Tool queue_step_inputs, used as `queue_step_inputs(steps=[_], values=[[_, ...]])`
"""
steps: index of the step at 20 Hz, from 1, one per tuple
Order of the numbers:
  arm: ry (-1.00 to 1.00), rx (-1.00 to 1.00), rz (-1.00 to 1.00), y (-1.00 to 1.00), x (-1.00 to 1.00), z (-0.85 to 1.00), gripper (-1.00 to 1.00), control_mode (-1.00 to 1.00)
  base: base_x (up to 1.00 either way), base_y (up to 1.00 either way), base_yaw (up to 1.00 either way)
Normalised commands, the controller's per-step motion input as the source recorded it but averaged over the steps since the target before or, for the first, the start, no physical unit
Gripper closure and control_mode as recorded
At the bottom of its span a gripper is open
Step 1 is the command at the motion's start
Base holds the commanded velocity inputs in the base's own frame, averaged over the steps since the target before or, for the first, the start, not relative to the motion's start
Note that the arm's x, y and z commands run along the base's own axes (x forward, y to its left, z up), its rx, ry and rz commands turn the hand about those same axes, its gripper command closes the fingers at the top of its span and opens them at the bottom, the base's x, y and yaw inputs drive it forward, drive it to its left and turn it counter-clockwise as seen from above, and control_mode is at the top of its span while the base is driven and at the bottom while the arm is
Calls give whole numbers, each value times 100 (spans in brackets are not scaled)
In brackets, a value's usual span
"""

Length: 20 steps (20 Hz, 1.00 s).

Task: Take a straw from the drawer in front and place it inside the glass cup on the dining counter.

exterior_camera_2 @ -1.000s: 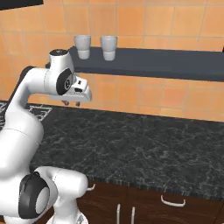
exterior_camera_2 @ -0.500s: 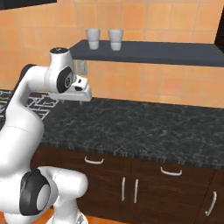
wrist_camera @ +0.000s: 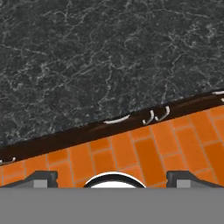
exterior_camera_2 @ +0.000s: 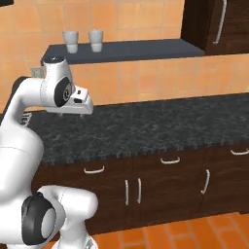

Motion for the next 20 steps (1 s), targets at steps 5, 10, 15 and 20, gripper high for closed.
queue_step_inputs(steps=[5, 10, 15, 20], values=[[0, 0, 0, 0, 0, 0, -100, 100, -12, 67, -66], [0, 0, 0, 0, 0, 0, -100, 100, -44, 78, -59], [0, 0, 0, 0, 0, 0, -100, 100, -45, 72, -48], [0, 0, 0, 0, 0, 0, -100, 100, -4, 64, -59]])
